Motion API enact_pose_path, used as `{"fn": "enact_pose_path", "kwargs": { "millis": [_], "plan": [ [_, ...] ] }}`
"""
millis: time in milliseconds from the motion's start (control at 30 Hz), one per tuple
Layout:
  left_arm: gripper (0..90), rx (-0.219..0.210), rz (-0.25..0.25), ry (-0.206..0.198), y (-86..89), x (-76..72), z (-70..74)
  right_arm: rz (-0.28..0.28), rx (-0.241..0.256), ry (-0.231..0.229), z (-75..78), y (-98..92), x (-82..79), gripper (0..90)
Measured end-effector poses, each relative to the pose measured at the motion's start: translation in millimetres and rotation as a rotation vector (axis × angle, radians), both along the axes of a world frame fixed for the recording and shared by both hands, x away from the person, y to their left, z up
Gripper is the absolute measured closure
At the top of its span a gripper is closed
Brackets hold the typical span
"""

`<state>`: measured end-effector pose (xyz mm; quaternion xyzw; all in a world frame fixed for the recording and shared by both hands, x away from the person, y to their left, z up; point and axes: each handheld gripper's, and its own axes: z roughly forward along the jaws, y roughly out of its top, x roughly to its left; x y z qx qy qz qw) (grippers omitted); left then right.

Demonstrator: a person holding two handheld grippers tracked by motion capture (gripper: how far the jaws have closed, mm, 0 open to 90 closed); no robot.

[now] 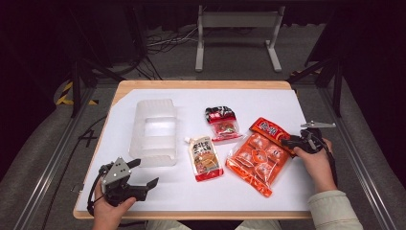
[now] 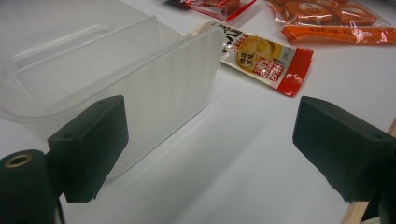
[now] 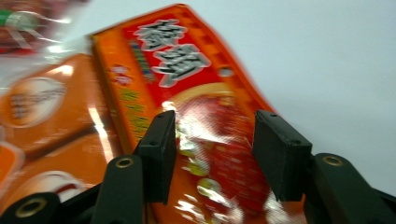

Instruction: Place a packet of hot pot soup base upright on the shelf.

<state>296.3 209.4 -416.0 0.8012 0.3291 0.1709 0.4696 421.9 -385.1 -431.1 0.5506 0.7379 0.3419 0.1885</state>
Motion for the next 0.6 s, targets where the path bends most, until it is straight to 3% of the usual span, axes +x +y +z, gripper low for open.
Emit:
{"fn": "enact_pose_path", "kwargs": {
  "millis": [67,100,133,167,267,367,600],
  "plan": [
    [11.4,-0.004,0.006,0.003,1.9,0.4,-0.6,-0.055,-0.001,0.022,2.1,-6.1,-1.7,45.4],
    [11.4,-0.009,0.009,0.011,2.2,0.2,-0.7,-0.087,-0.033,0.023,2.8,-7.2,-2.8,42.0],
    [11.4,-0.013,0.009,0.012,2.5,0.4,-0.8,-0.102,-0.046,0.03,2.8,-7.4,-3.3,41.2],
    [11.4,-0.012,0.008,0.013,2.6,0.3,-0.8,-0.1,-0.031,0.011,1.2,-8.4,-2.7,33.7],
    [11.4,-0.007,0.007,0.007,2.1,-0.3,-0.5,-0.184,-0.064,0.159,9.3,-7.3,-1.0,29.9],
    [11.4,-0.002,0.008,0.007,1.3,-1.2,-0.1,-0.186,-0.082,0.178,9.5,-7.6,0.0,25.1],
    [11.4,0.005,0.007,0.006,-0.5,-0.1,-0.5,-0.165,-0.068,0.168,6.5,-7.7,-1.4,24.2]
  ]
}}
